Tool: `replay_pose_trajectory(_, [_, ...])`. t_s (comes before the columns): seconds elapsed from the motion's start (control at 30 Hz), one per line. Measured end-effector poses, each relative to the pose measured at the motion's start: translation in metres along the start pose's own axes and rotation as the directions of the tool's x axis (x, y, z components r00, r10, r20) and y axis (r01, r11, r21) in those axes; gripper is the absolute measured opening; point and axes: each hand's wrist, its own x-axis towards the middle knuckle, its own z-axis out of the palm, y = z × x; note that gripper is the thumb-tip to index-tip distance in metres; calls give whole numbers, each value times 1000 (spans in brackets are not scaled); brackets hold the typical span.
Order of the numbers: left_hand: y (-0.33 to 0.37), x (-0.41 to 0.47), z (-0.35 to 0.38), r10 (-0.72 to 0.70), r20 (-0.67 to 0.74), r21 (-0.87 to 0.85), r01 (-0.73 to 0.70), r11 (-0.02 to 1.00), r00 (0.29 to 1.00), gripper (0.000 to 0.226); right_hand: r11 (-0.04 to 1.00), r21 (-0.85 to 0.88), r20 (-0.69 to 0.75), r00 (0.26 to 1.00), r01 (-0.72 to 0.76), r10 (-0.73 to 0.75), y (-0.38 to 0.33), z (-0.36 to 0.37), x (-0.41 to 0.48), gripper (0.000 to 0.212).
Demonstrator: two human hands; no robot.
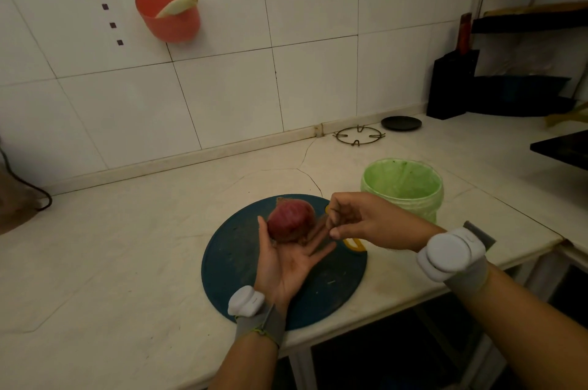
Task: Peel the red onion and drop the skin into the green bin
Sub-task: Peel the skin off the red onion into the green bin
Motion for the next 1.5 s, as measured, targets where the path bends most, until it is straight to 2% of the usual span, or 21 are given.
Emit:
replay_pose_trajectory(0.07, [1,0,1,-5,1,-2,5,1000,1000,87,1000,7,20,1000,-17,17,-1,-5,-3,23])
replay_pose_trajectory(0.13, [1,1,1,2,-13,11,-2,1000,1000,88,999,-22,-23,999,-34,33,-4,-11,-6,23])
replay_pose_trajectory(0.2, [1,0,2,3,-28,19,-3,1000,1000,89,994,-94,-208,978,-48,28,-5,-25,-9,20])
replay_pose_trajectory(0.27, [0,-1,4,-1,-49,28,3,1000,999,89,975,-192,-473,881,-110,6,-3,-44,-12,16])
replay_pose_trajectory(0.33, [-1,-2,4,-10,-72,36,12,999,997,87,953,-245,-640,768,-179,-20,-1,-61,-15,15])
replay_pose_trajectory(0.4, [-1,-2,4,-28,-81,30,30,999,996,87,929,-274,-700,714,-248,-16,6,-72,-16,15])
replay_pose_trajectory(0.5, [-1,-5,4,-63,-39,19,63,998,997,96,841,-387,-716,698,-379,-14,17,-76,-15,7])
replay_pose_trajectory(0.53, [-1,-5,4,-72,-19,24,73,997,997,103,827,-398,-722,691,-396,-17,19,-74,-15,15])
replay_pose_trajectory(0.57, [-2,-4,3,-76,-3,28,76,997,997,108,837,-390,-726,688,-383,-24,19,-71,-16,22])
replay_pose_trajectory(0.63, [-2,-4,1,-72,11,33,71,997,997,110,889,-385,-678,729,-249,-90,11,-56,-18,25])
replay_pose_trajectory(0.77, [-3,-2,-2,-41,-2,21,41,999,999,106,880,-471,-342,907,61,-246,-1,-7,-14,36])
replay_pose_trajectory(0.87, [-5,-5,0,-10,31,58,8,998,999,92,871,-477,-179,958,116,-226,3,18,-3,48])
replay_pose_trajectory(0.93, [-5,-8,3,3,37,71,-6,997,999,87,871,-478,-166,963,111,-214,6,25,1,47])
replay_pose_trajectory(1.03, [-5,-9,5,18,31,64,-20,998,999,95,866,-485,-181,955,123,-237,9,27,4,44])
replay_pose_trajectory(1.23, [-4,-8,7,18,20,72,-20,997,1000,99,863,-482,-180,946,152,-268,8,26,8,57])
replay_pose_trajectory(1.5, [-4,-7,6,0,7,114,-1,993,1000,97,838,-523,-141,953,157,-266,9,22,10,50])
